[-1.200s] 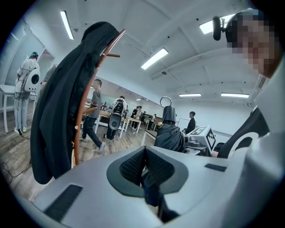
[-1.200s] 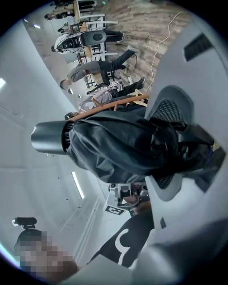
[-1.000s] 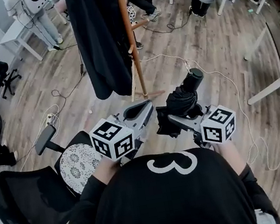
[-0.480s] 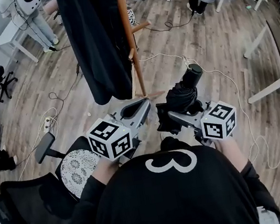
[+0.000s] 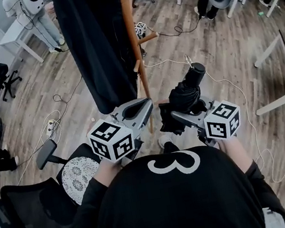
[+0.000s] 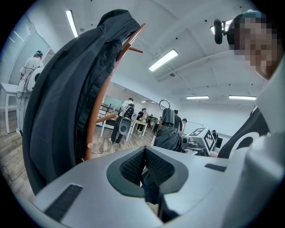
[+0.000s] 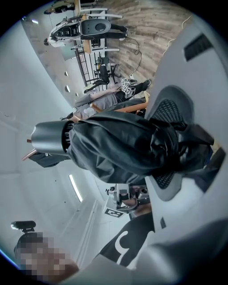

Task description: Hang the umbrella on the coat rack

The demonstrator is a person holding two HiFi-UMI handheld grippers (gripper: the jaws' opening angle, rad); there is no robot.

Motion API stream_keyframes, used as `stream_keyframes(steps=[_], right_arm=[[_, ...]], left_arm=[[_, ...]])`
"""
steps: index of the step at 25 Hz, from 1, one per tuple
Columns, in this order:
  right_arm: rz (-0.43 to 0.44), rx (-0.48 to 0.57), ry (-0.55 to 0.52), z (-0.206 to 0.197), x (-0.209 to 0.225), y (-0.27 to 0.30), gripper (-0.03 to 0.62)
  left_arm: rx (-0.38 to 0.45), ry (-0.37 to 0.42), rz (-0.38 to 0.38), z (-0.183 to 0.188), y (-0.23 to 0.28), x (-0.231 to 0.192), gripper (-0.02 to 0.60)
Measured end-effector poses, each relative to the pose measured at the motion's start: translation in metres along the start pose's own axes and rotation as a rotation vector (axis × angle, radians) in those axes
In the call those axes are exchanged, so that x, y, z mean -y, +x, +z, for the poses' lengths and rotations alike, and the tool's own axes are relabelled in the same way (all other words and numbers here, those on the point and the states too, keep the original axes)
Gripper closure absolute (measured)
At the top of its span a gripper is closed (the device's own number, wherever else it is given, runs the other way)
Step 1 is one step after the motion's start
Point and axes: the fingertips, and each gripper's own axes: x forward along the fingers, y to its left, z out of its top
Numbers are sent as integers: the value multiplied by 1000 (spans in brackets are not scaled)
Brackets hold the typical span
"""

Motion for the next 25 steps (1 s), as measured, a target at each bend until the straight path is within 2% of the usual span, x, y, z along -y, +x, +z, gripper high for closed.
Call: stream_keyframes(steps=[12,25], right_arm=[[30,-26,9,25,59,37,313],[35,-86,36,28,105,79,313]], left_arm=[[-4,-32,41,14,36,-50,566],[-17,-53,87,16,53,-98,566]])
